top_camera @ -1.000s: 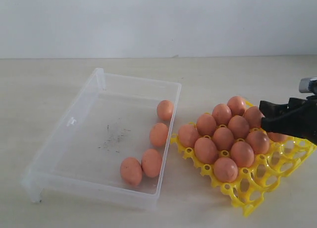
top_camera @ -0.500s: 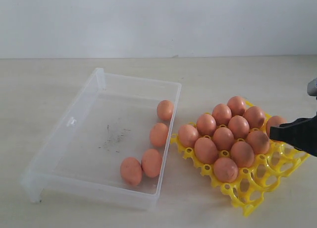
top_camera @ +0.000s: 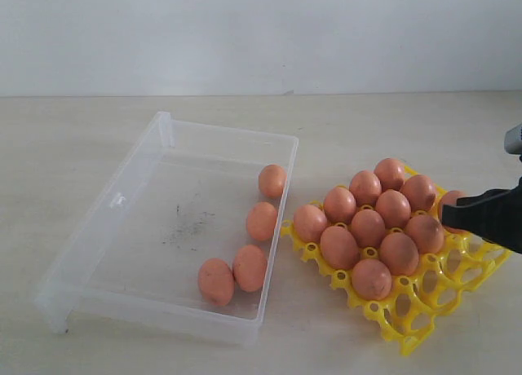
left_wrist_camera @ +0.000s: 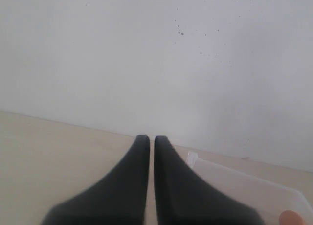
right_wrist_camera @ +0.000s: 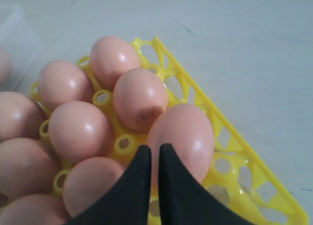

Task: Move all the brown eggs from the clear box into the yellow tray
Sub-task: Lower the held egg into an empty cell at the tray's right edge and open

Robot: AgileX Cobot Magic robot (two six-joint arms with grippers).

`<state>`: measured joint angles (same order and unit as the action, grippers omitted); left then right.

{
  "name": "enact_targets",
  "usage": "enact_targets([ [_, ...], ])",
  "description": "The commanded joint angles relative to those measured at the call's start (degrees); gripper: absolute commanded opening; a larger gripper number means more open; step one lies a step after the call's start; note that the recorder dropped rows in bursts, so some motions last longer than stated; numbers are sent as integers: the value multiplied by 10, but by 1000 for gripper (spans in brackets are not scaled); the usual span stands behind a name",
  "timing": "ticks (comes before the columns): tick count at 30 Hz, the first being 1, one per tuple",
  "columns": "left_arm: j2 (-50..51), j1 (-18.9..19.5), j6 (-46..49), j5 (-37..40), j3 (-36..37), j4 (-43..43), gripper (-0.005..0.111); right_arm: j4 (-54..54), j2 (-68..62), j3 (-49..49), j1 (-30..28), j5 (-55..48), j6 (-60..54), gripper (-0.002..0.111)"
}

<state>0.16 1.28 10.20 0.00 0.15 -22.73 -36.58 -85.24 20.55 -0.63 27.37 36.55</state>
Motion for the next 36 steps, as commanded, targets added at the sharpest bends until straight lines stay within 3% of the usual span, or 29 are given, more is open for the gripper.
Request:
enact_targets([
  [1,-2,-4,4,0,-2,-2,4,4,5,2,0,-2,-15,1],
  [23,-2,-4,4,0,-2,-2,4,59,-41,2,0,11,-70,1],
  [36,-2,-4,4,0,-2,-2,4,15,-58,8,8,8,-48,1],
])
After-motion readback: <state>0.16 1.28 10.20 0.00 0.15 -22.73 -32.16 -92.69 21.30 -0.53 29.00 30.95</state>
